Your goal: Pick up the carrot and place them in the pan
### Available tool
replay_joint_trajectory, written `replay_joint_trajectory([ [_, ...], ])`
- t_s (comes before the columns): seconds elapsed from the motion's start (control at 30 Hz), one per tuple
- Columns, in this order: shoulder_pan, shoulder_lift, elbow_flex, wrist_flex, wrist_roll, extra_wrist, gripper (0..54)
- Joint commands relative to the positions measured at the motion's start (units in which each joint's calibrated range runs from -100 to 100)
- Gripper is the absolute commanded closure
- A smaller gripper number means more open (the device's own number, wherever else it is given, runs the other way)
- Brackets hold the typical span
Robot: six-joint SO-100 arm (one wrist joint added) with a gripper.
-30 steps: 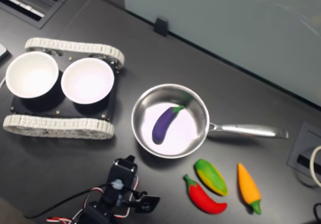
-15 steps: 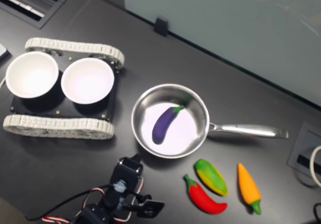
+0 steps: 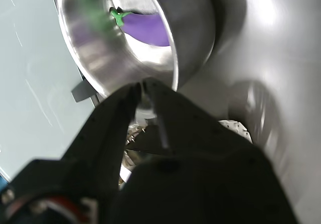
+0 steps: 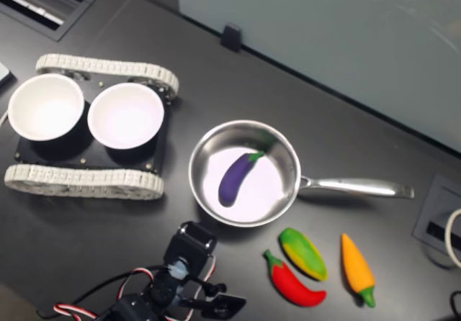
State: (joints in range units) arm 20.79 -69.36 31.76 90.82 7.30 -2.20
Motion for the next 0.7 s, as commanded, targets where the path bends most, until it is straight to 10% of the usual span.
replay_joint_trajectory([
  [0.0, 2.1, 2.3, -9.6, 1.3, -0.7, -1.2, 53.4],
  [0.67, 12.0, 11.5, -23.8, 1.8, -1.2, -2.4, 53.1],
])
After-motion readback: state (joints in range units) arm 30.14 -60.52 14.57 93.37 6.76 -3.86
